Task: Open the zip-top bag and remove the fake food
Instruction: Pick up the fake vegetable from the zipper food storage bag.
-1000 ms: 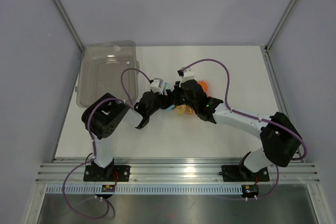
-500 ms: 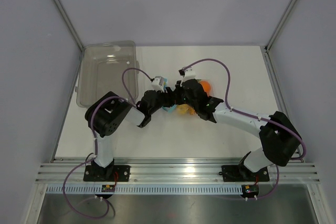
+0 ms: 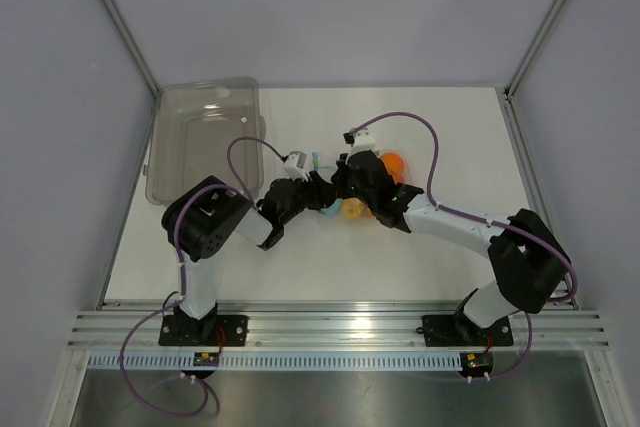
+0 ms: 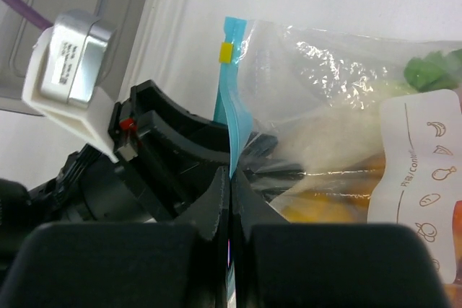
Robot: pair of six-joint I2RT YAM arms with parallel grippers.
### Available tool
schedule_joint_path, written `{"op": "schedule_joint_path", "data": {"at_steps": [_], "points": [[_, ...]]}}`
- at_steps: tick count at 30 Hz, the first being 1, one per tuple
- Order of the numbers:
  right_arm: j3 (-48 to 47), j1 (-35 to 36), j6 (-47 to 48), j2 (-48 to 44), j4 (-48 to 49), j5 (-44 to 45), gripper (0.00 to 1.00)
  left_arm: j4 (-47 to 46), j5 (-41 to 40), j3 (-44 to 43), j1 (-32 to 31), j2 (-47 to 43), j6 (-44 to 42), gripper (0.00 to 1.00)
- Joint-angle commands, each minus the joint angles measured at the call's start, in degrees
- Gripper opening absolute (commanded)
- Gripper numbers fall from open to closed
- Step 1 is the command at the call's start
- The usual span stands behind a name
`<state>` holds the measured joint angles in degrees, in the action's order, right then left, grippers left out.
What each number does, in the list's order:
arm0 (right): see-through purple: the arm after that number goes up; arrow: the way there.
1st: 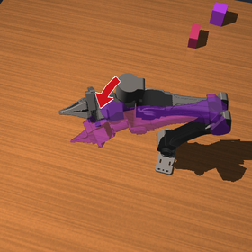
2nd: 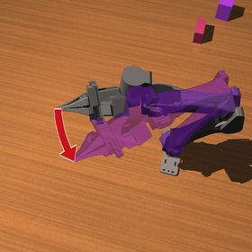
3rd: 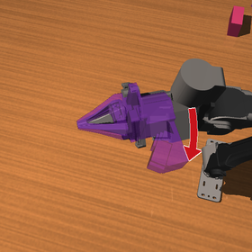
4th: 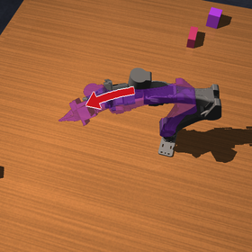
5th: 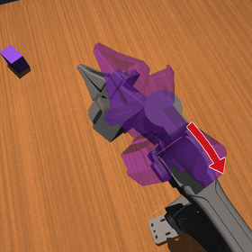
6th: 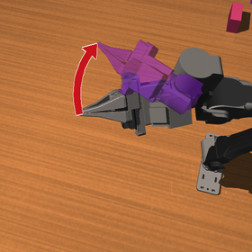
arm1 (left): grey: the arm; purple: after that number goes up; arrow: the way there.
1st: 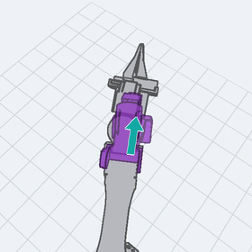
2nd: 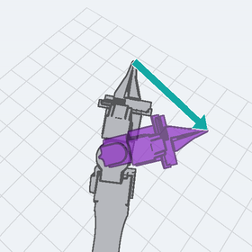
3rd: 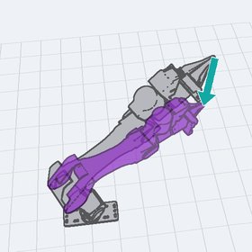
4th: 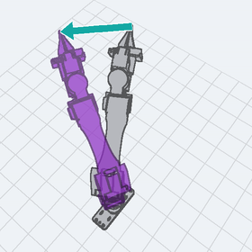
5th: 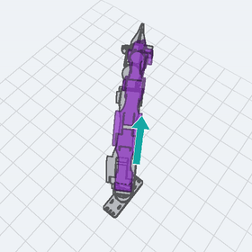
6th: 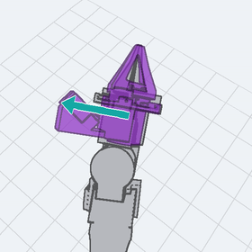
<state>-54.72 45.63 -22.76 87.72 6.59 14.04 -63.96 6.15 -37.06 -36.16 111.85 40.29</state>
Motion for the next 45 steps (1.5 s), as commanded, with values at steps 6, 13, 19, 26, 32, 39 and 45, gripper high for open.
{"op": "schedule_joint_path", "data": {"at_steps": [6,13,19,26,32,39,45], "points": [[-1.35,-3.09,0.79,1.84,0.70,2.92,0.00,-7.58,-1.32,3.92,0.22,-4.36,1.89,0.42],[-2.85,-4.14,1.67,4.12,0.18,3.10,0.00,-3.54,-1.58,4.19,0.22,-8.31,0.14,0.42],[-2.24,-4.14,1.76,3.25,0.70,2.04,0.00,1.29,-0.35,1.38,0.13,-8.41,-0.57,0.68],[-1.44,-4.14,1.14,2.19,1.67,0.73,0.00,2.09,-1.32,0.15,0.21,-6.74,-0.83,0.71],[-0.74,-4.14,0.62,1.14,2.29,-0.24,0.00,4.63,-2.81,-1.96,0.04,-5.77,-3.11,0.73],[-0.48,-4.14,0.00,1.05,2.81,-1.65,0.00,6.83,-4.39,-4.69,-0.40,-3.75,-6.89,0.78],[-0.30,-4.14,-0.18,0.87,3.08,-1.92,0.00,6.49,-3.43,-6.44,-0.58,-1.56,-5.93,0.80]]}}
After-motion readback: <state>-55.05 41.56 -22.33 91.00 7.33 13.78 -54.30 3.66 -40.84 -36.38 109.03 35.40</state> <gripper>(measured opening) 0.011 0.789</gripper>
